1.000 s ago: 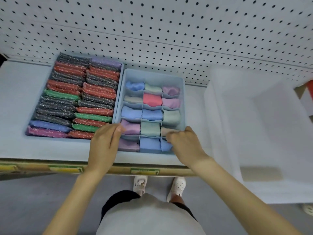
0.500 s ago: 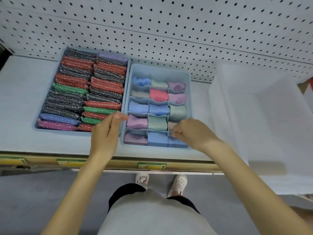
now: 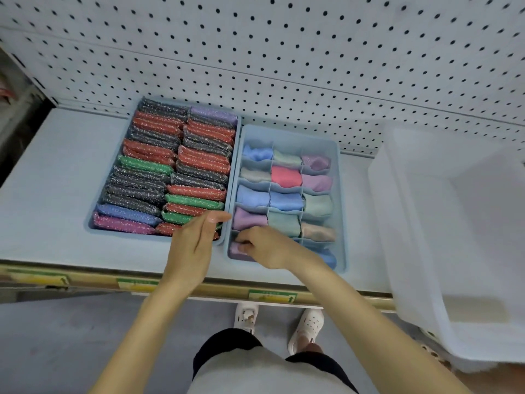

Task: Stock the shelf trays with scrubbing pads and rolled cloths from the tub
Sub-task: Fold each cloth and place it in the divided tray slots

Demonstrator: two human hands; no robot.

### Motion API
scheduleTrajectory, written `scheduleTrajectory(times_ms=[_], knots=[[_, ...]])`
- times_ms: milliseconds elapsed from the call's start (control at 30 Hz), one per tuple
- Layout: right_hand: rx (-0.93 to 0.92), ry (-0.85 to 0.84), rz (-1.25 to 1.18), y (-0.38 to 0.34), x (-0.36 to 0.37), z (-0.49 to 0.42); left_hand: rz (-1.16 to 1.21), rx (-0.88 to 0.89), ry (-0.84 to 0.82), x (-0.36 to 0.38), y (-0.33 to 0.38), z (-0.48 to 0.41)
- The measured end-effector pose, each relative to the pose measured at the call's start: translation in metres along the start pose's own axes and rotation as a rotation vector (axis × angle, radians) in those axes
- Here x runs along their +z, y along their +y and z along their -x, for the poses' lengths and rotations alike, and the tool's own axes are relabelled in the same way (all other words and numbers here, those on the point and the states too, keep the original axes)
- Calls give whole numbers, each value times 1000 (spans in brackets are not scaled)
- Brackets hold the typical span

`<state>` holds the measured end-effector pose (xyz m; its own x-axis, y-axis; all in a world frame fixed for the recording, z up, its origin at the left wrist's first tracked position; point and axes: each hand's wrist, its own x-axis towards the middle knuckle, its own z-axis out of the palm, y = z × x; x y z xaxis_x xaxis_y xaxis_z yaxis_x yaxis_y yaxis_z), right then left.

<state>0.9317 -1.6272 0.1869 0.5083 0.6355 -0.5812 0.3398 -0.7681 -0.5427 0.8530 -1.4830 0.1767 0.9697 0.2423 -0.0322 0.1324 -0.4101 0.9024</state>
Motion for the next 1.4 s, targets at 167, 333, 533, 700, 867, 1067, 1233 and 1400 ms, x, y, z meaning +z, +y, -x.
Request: scheduleTrajectory(times_ms=[167,333,533,700,867,1067,1233,1400], knots=[[-7,156,-93,3,-8,5,66,2,20,1,-3,0],[4,457,70,14,-18,-11,144,-59,53,3,1,-2],[61,332,268,12,-4,-30,104,-41,75,6,3,-6],[-6,293,162,13,-14,-24,99,-49,75,6,3,-7],[50,635,-168,22,-61,-22,64,1,157,-2,18,-23],[86,484,161,30,-75,-69,-321,172,56,5,24,-79],[137,457,308,34,-69,-90,-555,205,28,20,3,-86],[50,340,290,38,-86,-83,-604,187,37,23,4,-88]])
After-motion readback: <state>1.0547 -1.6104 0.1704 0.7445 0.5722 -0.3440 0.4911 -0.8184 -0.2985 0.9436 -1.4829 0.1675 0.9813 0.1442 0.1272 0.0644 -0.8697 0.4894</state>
